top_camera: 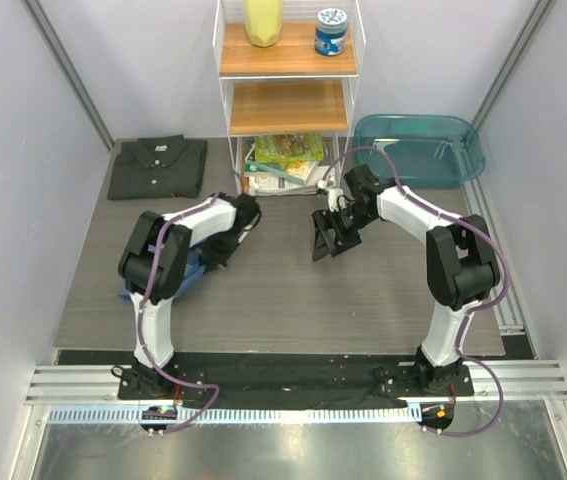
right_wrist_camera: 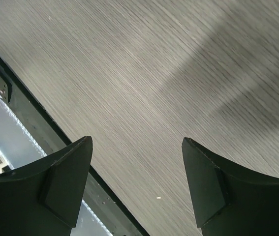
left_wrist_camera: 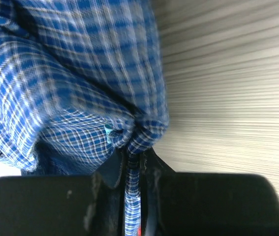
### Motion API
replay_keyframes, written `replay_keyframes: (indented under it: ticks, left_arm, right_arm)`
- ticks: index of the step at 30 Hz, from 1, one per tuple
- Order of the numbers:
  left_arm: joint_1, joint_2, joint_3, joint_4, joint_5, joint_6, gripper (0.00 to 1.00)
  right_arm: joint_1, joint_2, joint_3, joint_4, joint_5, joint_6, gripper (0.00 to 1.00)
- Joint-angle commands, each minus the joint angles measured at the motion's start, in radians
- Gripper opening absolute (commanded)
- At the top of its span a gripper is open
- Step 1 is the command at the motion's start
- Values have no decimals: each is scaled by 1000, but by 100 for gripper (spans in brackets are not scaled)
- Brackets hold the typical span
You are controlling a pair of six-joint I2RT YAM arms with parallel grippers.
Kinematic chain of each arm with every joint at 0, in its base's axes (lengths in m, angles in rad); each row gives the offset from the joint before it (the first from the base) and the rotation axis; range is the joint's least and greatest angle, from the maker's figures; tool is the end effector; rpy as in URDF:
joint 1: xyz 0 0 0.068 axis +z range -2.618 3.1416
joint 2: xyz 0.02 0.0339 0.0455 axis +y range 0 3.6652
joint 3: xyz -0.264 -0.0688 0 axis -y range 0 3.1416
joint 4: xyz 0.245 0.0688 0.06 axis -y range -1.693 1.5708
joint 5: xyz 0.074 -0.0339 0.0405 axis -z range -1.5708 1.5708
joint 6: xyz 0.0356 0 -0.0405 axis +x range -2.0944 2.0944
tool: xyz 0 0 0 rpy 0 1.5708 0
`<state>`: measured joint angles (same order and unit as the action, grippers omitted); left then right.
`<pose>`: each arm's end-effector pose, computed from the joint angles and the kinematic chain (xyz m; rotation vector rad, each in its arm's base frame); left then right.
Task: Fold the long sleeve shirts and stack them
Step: Fold the shirt
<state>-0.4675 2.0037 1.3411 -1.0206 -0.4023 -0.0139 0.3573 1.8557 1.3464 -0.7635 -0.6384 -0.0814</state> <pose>0.3177 -0.1448 0.1436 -0.7227 -2.9756 -0.6474 0.3369 0.1484 0.2017 -0.7397 2.6840 0.9677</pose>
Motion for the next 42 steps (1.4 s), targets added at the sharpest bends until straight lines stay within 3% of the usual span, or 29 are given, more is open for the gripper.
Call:
replay_keyframes:
  ticks: [1, 4, 5, 6, 7, 8, 9, 13, 15, 16, 17, 18, 20, 21, 24, 27, 30, 32, 37, 39, 42]
  left_arm:
    - [-129, 66, 162, 62, 154, -236, 1]
    - [-224, 95, 295, 21, 221, -291, 25]
    - [-262, 92, 321, 14, 267, -313, 37]
    - [-284, 86, 349, -8, 282, -313, 58]
    - [-302, 75, 393, -31, 318, -301, 62]
    - [-325, 61, 461, -59, 363, -293, 78]
    - [-330, 43, 483, -81, 399, -284, 79]
    - [-297, -179, 480, -72, 533, -149, 79]
    - [-243, -259, 382, -50, 589, -42, 67]
    - [-165, -308, 342, -56, 615, 1, 60]
    - [-122, -321, 304, -67, 646, 68, 47]
    - [-79, -325, 249, -93, 727, 223, 43]
    - [12, -339, 184, -128, 700, 392, 39]
    - [38, -348, 106, -128, 683, 548, 37]
    - [131, -387, -66, -14, 622, 766, 32]
    - [130, -373, -144, 48, 582, 880, 29]
    - [101, -301, -203, 65, 618, 896, 24]
    - [58, -258, -207, 54, 673, 820, 19]
    - [-291, -175, -168, 114, 825, 455, 15]
    - [-406, -161, -59, 131, 919, 269, 18]
    - [-390, -192, 67, 140, 1057, 128, 30]
  right_arm:
    - [-23, -76, -16, 4, -15, -11, 79]
    - [-35, -82, -27, 6, -9, -4, 80]
    - [-40, -79, -29, 4, -6, -1, 79]
    - [-46, -79, -29, 4, -6, 3, 80]
    - [-49, -78, -33, 4, -4, 12, 80]
    - [-52, -79, -36, 4, -3, 17, 80]
    - [-55, -82, -38, 6, -3, 20, 80]
    - [-58, -84, -78, 51, -23, 73, 80]
    - [-60, -81, -99, 91, -49, 112, 80]
    - [-58, -84, -121, 139, -75, 153, 79]
    - [-57, -85, -133, 167, -89, 181, 79]
    - [-57, -90, -145, 194, -104, 196, 78]
    - [-58, -104, -176, 269, -119, 251, 77]
    - [-58, -110, -184, 285, -118, 262, 76]
    - [-70, -130, -205, 329, -119, 305, 75]
    - [-99, -136, -219, 336, -133, 331, 74]
    - [-148, -139, -246, 340, -145, 350, 72]
    - [-182, -136, -262, 334, -155, 354, 68]
    - [-224, -107, -236, 259, -127, 289, 59]
    - [-218, -93, -214, 262, -122, 289, 58]
    - [-199, -44, -164, 260, -112, 293, 58]
